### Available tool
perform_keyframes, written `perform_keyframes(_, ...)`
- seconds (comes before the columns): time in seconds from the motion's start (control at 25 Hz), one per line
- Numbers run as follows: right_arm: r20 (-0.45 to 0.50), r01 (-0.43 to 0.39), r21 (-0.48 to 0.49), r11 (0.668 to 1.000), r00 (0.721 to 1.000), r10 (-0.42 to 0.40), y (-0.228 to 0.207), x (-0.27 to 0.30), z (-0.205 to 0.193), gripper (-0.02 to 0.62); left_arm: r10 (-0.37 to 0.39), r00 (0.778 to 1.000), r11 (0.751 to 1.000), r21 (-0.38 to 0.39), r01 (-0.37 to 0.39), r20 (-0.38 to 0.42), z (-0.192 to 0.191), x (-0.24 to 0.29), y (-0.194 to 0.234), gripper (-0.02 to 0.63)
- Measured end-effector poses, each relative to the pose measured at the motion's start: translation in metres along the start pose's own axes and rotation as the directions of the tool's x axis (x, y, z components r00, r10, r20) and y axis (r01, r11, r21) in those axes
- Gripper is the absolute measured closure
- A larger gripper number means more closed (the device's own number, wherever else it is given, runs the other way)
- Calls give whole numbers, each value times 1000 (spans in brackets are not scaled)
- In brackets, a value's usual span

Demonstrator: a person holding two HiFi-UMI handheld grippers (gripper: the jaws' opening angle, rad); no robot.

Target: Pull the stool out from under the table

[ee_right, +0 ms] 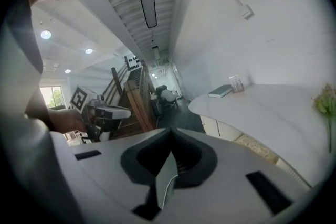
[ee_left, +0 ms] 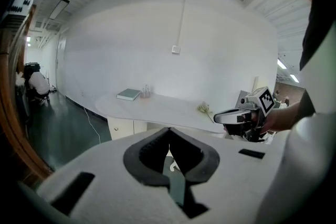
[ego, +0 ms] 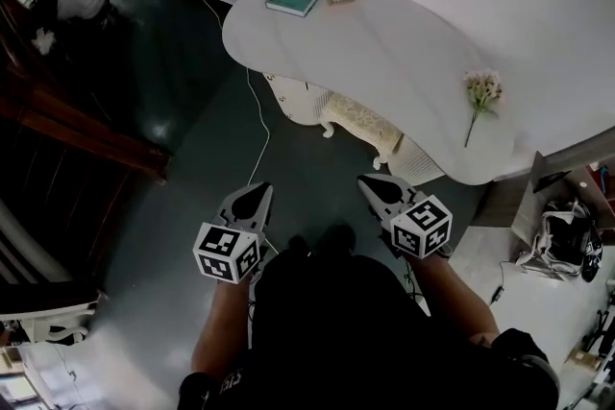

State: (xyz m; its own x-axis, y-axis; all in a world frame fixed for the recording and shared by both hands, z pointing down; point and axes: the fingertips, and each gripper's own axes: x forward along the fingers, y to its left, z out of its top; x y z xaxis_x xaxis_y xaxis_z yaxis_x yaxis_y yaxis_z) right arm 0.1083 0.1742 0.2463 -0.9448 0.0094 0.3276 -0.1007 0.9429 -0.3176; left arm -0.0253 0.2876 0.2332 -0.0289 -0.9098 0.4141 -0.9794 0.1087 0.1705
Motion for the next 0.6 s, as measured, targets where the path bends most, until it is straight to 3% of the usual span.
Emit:
perform_keyframes(0.36,6,153,59,986,988,-154,-37,21,8,589,-154,987,980,122,157,-37,32,71,31,598)
perform_keyframes(0.6,-24,332,158,930,943,-332,-52,56,7,589,-285,956,936,195,292,-64,51,105,76,598)
